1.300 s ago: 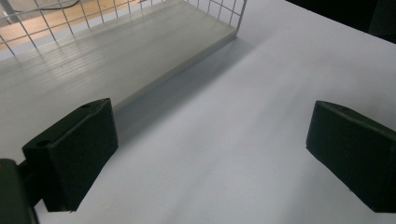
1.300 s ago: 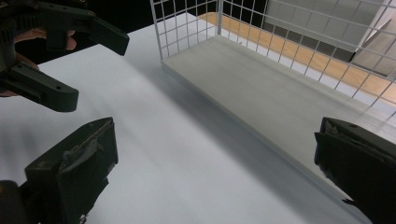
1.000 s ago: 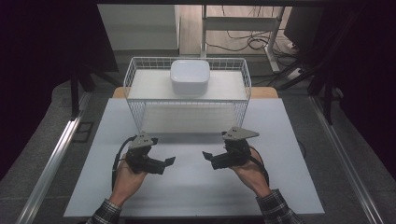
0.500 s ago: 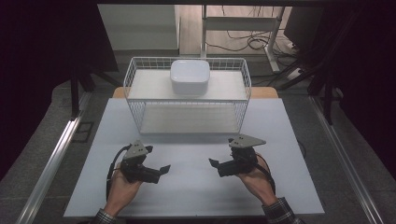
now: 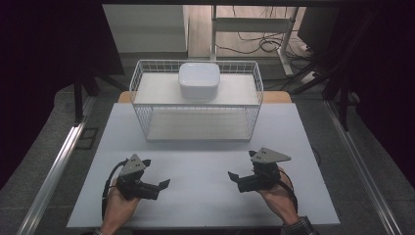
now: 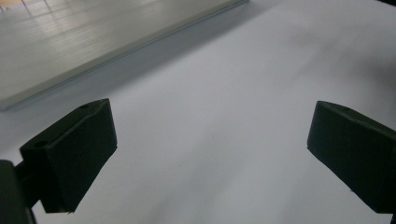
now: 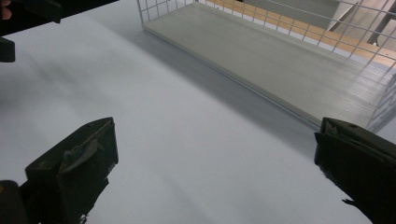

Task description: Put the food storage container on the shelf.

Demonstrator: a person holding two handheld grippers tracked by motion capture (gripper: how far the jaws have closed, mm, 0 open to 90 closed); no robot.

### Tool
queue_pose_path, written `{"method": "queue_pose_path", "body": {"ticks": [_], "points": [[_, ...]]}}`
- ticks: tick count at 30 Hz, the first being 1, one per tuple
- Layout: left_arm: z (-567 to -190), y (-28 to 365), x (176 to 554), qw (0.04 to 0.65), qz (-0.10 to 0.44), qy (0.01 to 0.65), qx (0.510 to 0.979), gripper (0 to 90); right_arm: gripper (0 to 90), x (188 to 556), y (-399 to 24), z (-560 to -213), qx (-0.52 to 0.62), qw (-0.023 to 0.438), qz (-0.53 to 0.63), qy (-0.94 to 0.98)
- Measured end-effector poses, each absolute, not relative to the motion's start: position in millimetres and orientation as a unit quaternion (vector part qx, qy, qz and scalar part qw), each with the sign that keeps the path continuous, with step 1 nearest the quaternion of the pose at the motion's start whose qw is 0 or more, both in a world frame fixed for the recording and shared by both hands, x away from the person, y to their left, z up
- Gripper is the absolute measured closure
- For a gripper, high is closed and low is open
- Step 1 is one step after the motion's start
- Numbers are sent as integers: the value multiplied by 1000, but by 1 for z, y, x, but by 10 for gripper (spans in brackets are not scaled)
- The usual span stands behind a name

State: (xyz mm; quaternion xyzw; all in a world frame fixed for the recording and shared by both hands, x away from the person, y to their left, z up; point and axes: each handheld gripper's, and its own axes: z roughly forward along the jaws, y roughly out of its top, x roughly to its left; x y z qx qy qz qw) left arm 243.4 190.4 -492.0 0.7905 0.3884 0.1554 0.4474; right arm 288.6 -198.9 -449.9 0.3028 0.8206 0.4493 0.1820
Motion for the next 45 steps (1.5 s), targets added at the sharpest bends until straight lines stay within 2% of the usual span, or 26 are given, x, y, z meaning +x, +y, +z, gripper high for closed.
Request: {"method": "queue_pose_path", "body": {"ticks": [22, 34, 45], "points": [[-518, 220, 222, 414, 173, 424, 787, 1, 0, 276, -229, -475, 325, 213, 423, 819], [-533, 220, 226, 388, 146, 439, 798, 0, 0, 272, -239, -498, 338, 207, 397, 828], [-540, 218, 229, 359, 141, 447, 807, 0, 0, 275, -236, -511, 338, 180, 367, 848]]}}
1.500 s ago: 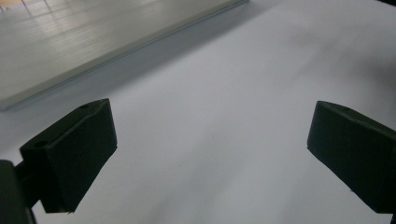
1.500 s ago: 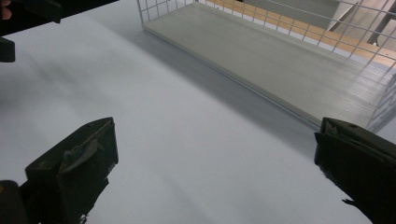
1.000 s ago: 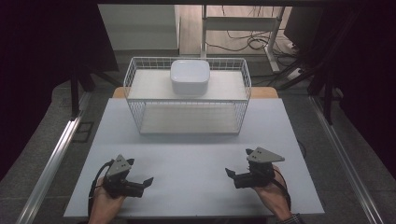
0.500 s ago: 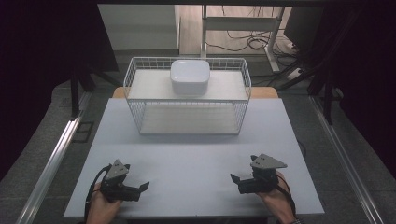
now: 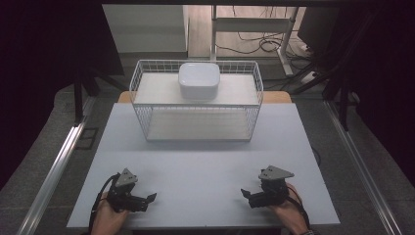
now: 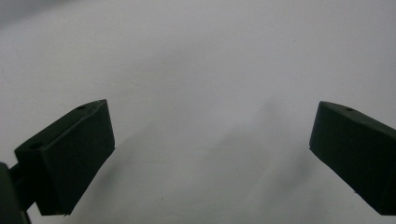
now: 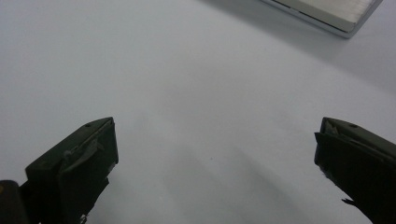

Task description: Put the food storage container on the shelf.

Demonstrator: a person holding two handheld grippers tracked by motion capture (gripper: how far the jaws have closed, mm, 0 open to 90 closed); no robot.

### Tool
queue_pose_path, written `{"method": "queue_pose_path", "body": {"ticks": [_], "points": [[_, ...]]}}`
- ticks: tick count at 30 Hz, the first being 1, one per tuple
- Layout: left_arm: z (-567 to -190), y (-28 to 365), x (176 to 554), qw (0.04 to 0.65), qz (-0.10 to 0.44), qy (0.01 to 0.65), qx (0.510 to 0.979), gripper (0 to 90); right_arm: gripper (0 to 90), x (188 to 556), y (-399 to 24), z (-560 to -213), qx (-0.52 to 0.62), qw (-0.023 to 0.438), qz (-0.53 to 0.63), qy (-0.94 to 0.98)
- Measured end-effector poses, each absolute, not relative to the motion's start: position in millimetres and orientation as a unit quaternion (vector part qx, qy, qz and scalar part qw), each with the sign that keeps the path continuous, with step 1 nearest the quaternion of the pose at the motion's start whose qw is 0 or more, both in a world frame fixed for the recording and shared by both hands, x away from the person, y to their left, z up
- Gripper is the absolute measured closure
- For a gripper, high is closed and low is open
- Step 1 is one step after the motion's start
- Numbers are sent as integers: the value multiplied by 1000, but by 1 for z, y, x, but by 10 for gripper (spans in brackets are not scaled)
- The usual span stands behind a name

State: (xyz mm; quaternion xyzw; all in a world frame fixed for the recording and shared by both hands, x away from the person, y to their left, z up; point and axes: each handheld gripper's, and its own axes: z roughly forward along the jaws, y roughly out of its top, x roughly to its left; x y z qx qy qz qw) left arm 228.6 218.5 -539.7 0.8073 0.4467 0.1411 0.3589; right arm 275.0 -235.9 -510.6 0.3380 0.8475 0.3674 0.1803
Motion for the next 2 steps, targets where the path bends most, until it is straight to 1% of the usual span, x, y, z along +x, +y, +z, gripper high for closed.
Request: {"method": "queue_pose_path", "body": {"ticks": [2], "points": [[-539, 219, 229, 360, 142, 447, 807, 0, 0, 276, -236, -511, 339, 181, 366, 848]]}}
